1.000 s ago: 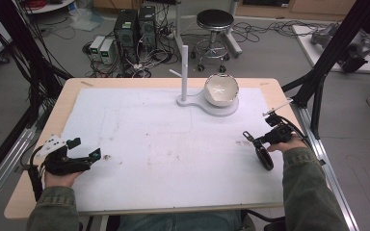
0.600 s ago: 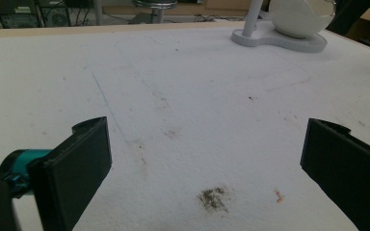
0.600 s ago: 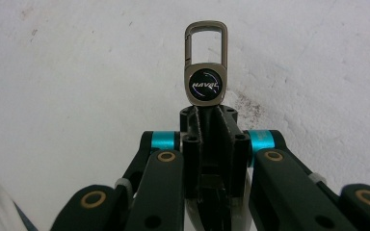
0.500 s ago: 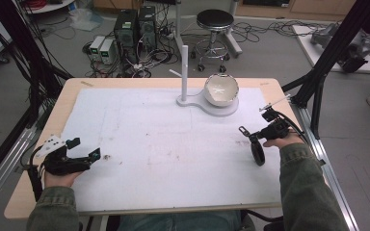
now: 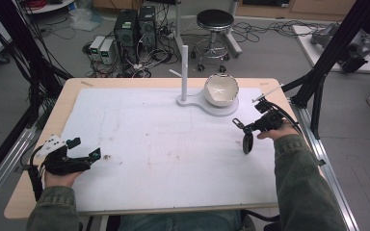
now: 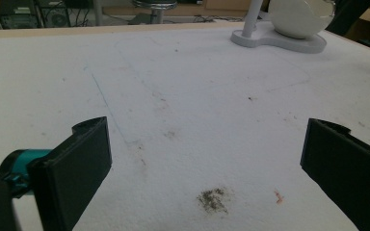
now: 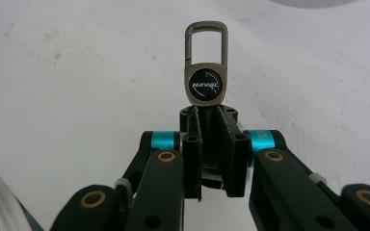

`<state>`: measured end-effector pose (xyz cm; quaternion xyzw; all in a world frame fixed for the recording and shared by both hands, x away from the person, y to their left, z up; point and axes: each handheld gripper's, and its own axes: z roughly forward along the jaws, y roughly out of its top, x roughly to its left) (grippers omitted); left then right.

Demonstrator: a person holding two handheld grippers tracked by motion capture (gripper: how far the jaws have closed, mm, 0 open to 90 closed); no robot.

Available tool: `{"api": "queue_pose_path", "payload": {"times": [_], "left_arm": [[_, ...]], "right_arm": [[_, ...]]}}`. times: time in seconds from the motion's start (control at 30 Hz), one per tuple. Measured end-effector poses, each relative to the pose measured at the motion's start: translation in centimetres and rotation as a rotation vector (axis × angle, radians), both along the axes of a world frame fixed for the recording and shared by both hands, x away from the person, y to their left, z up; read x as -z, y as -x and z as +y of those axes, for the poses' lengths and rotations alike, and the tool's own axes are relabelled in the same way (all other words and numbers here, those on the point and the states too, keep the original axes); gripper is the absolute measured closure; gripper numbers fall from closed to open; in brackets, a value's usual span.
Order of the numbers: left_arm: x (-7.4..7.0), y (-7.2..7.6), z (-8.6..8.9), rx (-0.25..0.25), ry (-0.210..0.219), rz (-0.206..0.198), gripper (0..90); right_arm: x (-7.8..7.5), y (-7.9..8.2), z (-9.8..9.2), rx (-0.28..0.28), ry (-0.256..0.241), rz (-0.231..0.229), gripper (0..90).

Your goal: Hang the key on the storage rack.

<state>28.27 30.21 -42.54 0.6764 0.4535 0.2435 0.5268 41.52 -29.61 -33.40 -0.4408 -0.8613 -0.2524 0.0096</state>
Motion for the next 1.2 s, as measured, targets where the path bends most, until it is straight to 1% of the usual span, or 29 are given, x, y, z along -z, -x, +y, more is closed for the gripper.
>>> {"api": "queue_pose_path", "payload": {"times": [0.27, 0.37, 0.43, 0.47, 0.53, 0.57, 0.6, 0.67, 0.7, 0.77, 0.87, 1.03, 1.07, 1.2], "left_arm": [[0.0, 0.0, 0.1, 0.003, -0.004, -0.003, 4.3], [0.0, 0.0, 0.1, 0.003, 0.002, -0.005, 4.3], [-0.1, 0.0, 0.1, 0.002, 0.006, -0.006, 4.3], [-0.1, 0.1, 0.1, 0.001, 0.007, -0.007, 4.3], [-0.1, 0.1, 0.1, 0.001, 0.009, -0.007, 4.3], [-0.1, 0.1, 0.1, 0.001, 0.011, -0.007, 4.4], [-0.1, 0.1, 0.1, 0.000, 0.012, -0.008, 4.4], [-0.1, 0.1, 0.1, 0.001, 0.013, -0.009, 4.3], [-0.1, 0.1, 0.1, 0.000, 0.017, -0.009, 4.3], [-0.1, 0.1, 0.2, 0.001, 0.016, -0.009, 4.4], [0.0, 0.0, 0.2, 0.006, 0.014, -0.008, 4.3], [0.0, 0.0, 0.1, 0.005, 0.019, -0.011, 4.3], [0.0, 0.0, 0.2, 0.005, 0.018, -0.010, 4.4], [0.0, -0.1, 0.2, 0.008, 0.015, -0.010, 4.4]], "right_arm": [[-2.1, -1.0, 2.0, -0.028, 0.006, -0.029, 81.5], [-2.8, -1.4, 2.6, -0.036, 0.003, -0.039, 81.5], [-3.7, -1.8, 3.6, -0.046, -0.009, -0.060, 81.5], [-3.7, -1.8, 3.6, -0.046, -0.009, -0.060, 81.5], [-4.3, -2.1, 4.5, -0.060, -0.003, -0.067, 81.5], [-4.9, -2.3, 5.3, -0.069, -0.005, -0.074, 81.5], [-4.9, -2.3, 5.3, -0.069, -0.005, -0.074, 81.5], [-5.3, -2.6, 6.1, -0.078, -0.001, -0.085, 81.5], [-5.7, -3.0, 6.9, -0.089, -0.012, -0.092, 81.5], [-5.8, -3.1, 7.2, -0.091, -0.013, -0.095, 81.5], [-6.1, -3.9, 8.5, -0.096, -0.001, -0.087, 81.5], [-6.6, -5.1, 10.0, -0.105, -0.005, -0.088, 81.4], [-6.7, -5.3, 10.3, -0.112, 0.003, -0.089, 81.5], [-7.3, -5.9, 11.6, -0.124, -0.007, -0.104, 81.5]]}}
